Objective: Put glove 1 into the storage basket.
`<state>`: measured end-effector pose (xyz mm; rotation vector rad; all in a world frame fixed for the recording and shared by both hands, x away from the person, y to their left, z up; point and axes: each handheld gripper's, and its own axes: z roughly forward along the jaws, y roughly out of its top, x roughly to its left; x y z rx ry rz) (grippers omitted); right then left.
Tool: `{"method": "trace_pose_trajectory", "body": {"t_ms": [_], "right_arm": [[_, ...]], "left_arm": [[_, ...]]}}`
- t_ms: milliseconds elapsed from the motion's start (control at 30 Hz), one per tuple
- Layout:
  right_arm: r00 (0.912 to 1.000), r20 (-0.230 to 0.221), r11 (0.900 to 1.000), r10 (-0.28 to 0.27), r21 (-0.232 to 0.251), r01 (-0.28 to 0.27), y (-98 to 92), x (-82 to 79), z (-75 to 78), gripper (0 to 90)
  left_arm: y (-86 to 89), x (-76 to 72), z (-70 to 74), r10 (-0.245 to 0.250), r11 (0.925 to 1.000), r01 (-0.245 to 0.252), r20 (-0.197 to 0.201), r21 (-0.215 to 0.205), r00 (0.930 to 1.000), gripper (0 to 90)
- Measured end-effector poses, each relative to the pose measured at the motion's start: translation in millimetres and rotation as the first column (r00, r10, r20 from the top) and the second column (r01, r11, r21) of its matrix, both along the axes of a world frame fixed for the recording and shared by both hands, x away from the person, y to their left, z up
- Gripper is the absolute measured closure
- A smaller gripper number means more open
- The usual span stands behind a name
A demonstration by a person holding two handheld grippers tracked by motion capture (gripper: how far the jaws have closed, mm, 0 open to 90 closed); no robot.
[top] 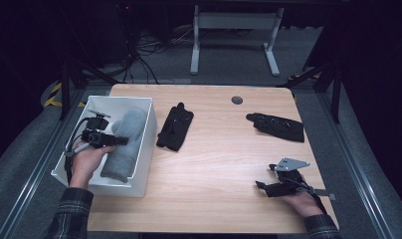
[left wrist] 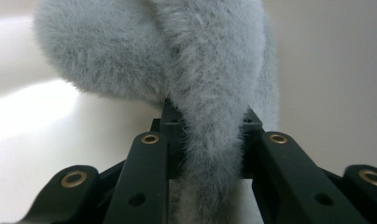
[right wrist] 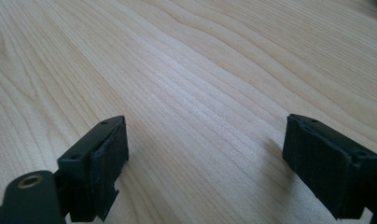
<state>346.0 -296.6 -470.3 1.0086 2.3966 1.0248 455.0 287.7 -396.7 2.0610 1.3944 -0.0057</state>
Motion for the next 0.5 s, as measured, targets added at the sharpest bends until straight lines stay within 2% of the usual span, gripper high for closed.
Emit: {"method": "trace_pose_trajectory", "body": {"t_ms": [33,133,300,367,433,500], "right_arm": [[1.0,0.0,1.0,0.0,0.0,0.0,0.0,0.0,0.0,14.7],[1.0,0.0,1.0,0.0,0.0,0.0,0.0,0.0,0.0,14.7],[1.0,0.001,1.0,0.0,0.0,0.0,0.0,0.0,0.0,14.7],[1.0,0.0,1.0,0.0,0.0,0.0,0.0,0.0,0.0,14.7],[1.0,0.0,1.0,0.0,0.0,0.0,0.0,0.0,0.0,14.7],[1.0,0.0,1.0,0.0,0.0,0.0,0.0,0.0,0.0,14.7]], "left_arm": [[0.0,0.0,0.0,0.0,1.0,0.0,0.0,0.0,1.0,72.5],[-1.4,6.5,-18.5,-0.008,0.9971,0.012,-0.052,0.075,0.9986,70.9],[2.8,9.0,-26.1,0.015,0.997,-0.01,-0.064,0.077,0.9978,64.2],[3.4,8.5,-25.2,0.032,0.995,-0.027,-0.054,0.096,0.998,56.1],[4.8,7.3,-22.4,0.042,0.9951,-0.039,-0.032,0.091,0.9986,45.4],[6.2,4.1,-15.7,0.049,0.9951,-0.05,0.012,0.085,0.9987,38.9]]}}
